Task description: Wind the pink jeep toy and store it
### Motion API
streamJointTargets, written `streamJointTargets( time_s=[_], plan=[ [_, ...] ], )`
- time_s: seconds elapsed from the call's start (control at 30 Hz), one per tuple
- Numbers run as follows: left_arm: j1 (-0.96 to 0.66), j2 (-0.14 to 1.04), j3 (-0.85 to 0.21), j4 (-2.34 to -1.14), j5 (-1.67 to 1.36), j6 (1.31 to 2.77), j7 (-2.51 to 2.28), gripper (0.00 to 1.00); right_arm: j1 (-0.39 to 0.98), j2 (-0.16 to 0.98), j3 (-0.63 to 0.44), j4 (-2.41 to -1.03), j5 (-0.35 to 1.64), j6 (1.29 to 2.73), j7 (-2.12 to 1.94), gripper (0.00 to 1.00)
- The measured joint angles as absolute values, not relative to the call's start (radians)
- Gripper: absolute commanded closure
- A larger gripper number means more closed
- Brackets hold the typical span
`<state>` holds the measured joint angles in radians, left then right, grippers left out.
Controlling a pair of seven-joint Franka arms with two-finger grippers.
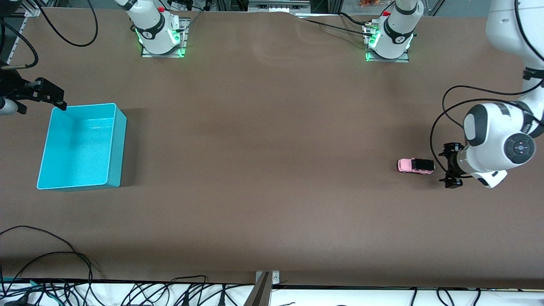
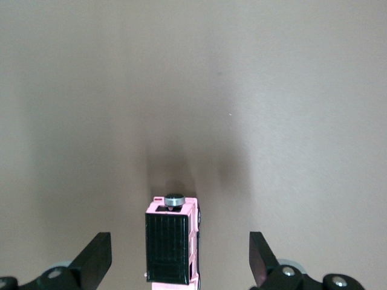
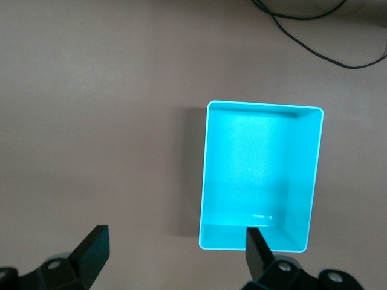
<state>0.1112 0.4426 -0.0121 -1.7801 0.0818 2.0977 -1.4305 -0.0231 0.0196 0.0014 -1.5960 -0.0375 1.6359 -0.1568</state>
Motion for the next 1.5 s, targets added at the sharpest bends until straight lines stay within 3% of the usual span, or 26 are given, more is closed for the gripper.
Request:
streamJointTargets(
  time_s=[0.57,0.93,1.5],
  plan=[
    [0.109,0.321,-0.054,-1.694,0.082,2.032,-1.152,0.0,-0.023,0.02,0.001,-1.596,-0.038,1.636,-0.157,0.0],
    [0.108,0.308,-0.06,-1.554,0.082,1.88,-0.657,0.0,-0.023,0.02,0.001,-1.596,-0.038,1.636,-0.157,0.0],
    [0.108,0.308,-0.067,-1.467,0.028,1.862,-0.237,0.0,-0.023,0.02,0.001,-1.596,-0.038,1.636,-0.157,0.0]
  ],
)
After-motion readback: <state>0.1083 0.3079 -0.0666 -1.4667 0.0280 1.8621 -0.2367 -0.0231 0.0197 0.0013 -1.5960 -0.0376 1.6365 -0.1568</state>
